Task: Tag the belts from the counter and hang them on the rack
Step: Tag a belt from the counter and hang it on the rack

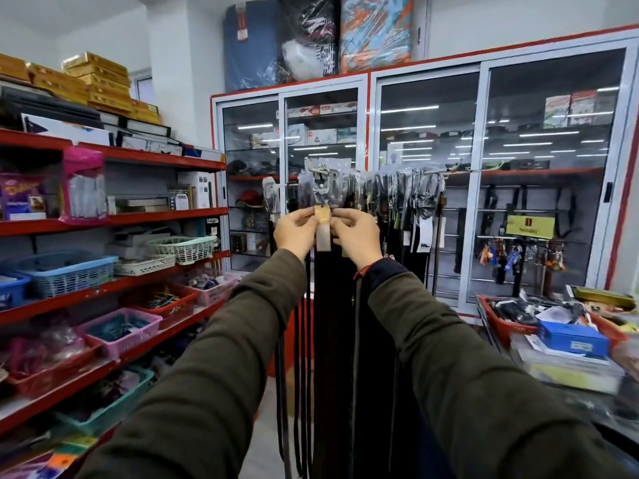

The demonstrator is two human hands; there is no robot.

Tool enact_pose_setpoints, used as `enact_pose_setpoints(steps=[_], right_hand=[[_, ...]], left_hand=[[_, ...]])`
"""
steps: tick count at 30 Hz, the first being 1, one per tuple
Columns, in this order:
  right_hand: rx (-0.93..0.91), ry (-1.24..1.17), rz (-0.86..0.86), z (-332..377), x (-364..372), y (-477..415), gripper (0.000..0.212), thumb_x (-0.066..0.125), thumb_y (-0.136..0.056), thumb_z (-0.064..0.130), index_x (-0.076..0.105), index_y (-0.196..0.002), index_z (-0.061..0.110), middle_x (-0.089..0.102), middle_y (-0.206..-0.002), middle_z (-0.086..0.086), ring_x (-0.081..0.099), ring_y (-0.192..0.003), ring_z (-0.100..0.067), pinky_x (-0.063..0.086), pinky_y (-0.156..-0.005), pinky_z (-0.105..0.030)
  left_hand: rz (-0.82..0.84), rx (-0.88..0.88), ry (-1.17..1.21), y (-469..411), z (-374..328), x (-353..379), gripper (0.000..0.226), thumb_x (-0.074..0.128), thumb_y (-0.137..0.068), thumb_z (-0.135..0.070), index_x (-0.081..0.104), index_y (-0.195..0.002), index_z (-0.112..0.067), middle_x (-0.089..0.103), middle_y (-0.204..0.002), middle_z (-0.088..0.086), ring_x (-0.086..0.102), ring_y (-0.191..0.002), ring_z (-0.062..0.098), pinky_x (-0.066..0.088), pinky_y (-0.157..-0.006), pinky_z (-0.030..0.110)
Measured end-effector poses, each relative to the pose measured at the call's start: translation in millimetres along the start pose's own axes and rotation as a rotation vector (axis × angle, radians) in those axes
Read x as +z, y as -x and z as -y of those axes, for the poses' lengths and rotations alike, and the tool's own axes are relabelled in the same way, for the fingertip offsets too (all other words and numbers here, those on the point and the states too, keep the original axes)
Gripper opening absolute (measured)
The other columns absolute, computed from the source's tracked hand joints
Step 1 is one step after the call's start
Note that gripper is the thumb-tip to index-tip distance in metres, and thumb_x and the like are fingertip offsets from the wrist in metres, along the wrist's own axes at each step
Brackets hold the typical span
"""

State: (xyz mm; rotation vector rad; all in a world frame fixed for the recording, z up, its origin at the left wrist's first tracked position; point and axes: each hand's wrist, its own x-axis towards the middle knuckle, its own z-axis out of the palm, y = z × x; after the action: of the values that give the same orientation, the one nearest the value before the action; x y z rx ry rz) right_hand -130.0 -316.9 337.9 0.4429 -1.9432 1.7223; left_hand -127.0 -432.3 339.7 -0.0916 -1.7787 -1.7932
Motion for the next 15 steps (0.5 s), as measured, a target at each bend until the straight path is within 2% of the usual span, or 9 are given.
enact_pose_setpoints(steps=[2, 3, 5, 6, 8, 9, 11, 13, 15], right_hand=[[-0.092, 0.113, -0.043, -8.8, -9.6, 10.4, 0.029, 0.057, -0.092, 0.015, 0.068, -0.119, 0.01, 0.072, -0.112, -0.007, 0.068, -0.1, -0.017, 0.054, -0.096, -0.034], [-0.136, 0.155, -0.073, -13.7, -16.2, 16.7, 0.03, 0.053, -0.095, 0.014, 0.065, -0.122, 0.01, 0.07, -0.116, -0.006, 0.063, -0.099, -0.012, 0.051, -0.095, -0.027], [-0.232, 0.217, -0.135, -26.5, -31.3, 30.0, 0.032, 0.049, -0.098, 0.014, 0.061, -0.127, 0.012, 0.063, -0.124, -0.005, 0.057, -0.1, -0.006, 0.046, -0.092, -0.02], [-0.265, 0.257, -0.153, -35.5, -39.8, 37.3, 0.032, 0.048, -0.099, 0.016, 0.059, -0.129, 0.014, 0.059, -0.128, -0.004, 0.054, -0.103, -0.004, 0.045, -0.093, -0.018], [-0.303, 0.367, -0.185, -55.9, -57.3, 51.1, 0.036, 0.046, -0.1, 0.022, 0.055, -0.134, 0.016, 0.051, -0.136, -0.001, 0.049, -0.117, -0.003, 0.037, -0.101, -0.014], [-0.313, 0.426, -0.21, -67.2, -67.1, 59.9, 0.039, 0.046, -0.1, 0.024, 0.052, -0.138, 0.016, 0.047, -0.14, 0.0, 0.045, -0.127, -0.006, 0.034, -0.106, -0.015], [-0.334, 0.546, -0.252, -88.9, -87.2, 77.6, 0.045, 0.045, -0.1, 0.028, 0.046, -0.143, 0.016, 0.039, -0.149, -0.001, 0.036, -0.143, -0.016, 0.032, -0.117, -0.028], [-0.308, 0.647, -0.272, -111.1, -108.8, 96.3, 0.049, 0.045, -0.099, 0.03, 0.041, -0.146, 0.019, 0.031, -0.156, -0.001, 0.026, -0.15, -0.022, 0.028, -0.121, -0.042], [-0.236, 0.701, -0.27, -132.6, -131.0, 116.7, 0.05, 0.045, -0.099, 0.032, 0.039, -0.147, 0.021, 0.024, -0.159, 0.0, 0.019, -0.153, -0.024, 0.025, -0.121, -0.05]], left_hand=[[-0.026, 0.082, -0.071, 14.0, 6.1, 10.0, 0.039, 0.052, -0.098, 0.0, 0.058, -0.136, -0.006, 0.065, -0.134, 0.015, 0.062, -0.121, 0.022, 0.046, -0.112, 0.037], [-0.051, 0.149, -0.107, 24.2, 9.9, 14.4, 0.044, 0.048, -0.099, 0.0, 0.052, -0.143, -0.007, 0.058, -0.143, 0.013, 0.056, -0.128, 0.022, 0.041, -0.113, 0.03], [-0.1, 0.306, -0.197, 45.2, 20.3, 23.1, 0.049, 0.046, -0.102, -0.006, 0.041, -0.15, -0.011, 0.043, -0.155, 0.009, 0.041, -0.142, 0.021, 0.028, -0.114, 0.019], [-0.114, 0.381, -0.244, 55.1, 28.4, 28.3, 0.05, 0.045, -0.102, -0.009, 0.039, -0.152, -0.012, 0.038, -0.158, 0.008, 0.035, -0.147, 0.02, 0.023, -0.115, 0.017], [-0.104, 0.481, -0.326, 74.3, 46.2, 38.4, 0.051, 0.043, -0.102, -0.012, 0.037, -0.153, -0.015, 0.029, -0.163, 0.004, 0.022, -0.154, 0.021, 0.017, -0.123, 0.025], [-0.084, 0.519, -0.373, 84.9, 57.7, 44.6, 0.052, 0.042, -0.102, -0.012, 0.036, -0.153, -0.017, 0.025, -0.165, 0.002, 0.016, -0.156, 0.02, 0.013, -0.127, 0.031], [-0.024, 0.586, -0.461, 108.1, 79.3, 58.5, 0.051, 0.041, -0.103, -0.013, 0.036, -0.153, -0.019, 0.021, -0.167, -0.001, 0.007, -0.158, 0.018, 0.005, -0.129, 0.037], [0.07, 0.596, -0.499, 132.4, 100.3, 76.1, 0.049, 0.041, -0.104, -0.015, 0.037, -0.152, -0.021, 0.021, -0.167, -0.003, 0.003, -0.159, 0.018, 0.002, -0.13, 0.041], [0.159, 0.583, -0.51, 157.5, 120.9, 95.3, 0.048, 0.042, -0.104, -0.016, 0.038, -0.152, -0.022, 0.021, -0.167, -0.004, 0.002, -0.159, 0.017, 0.003, -0.13, 0.043]])
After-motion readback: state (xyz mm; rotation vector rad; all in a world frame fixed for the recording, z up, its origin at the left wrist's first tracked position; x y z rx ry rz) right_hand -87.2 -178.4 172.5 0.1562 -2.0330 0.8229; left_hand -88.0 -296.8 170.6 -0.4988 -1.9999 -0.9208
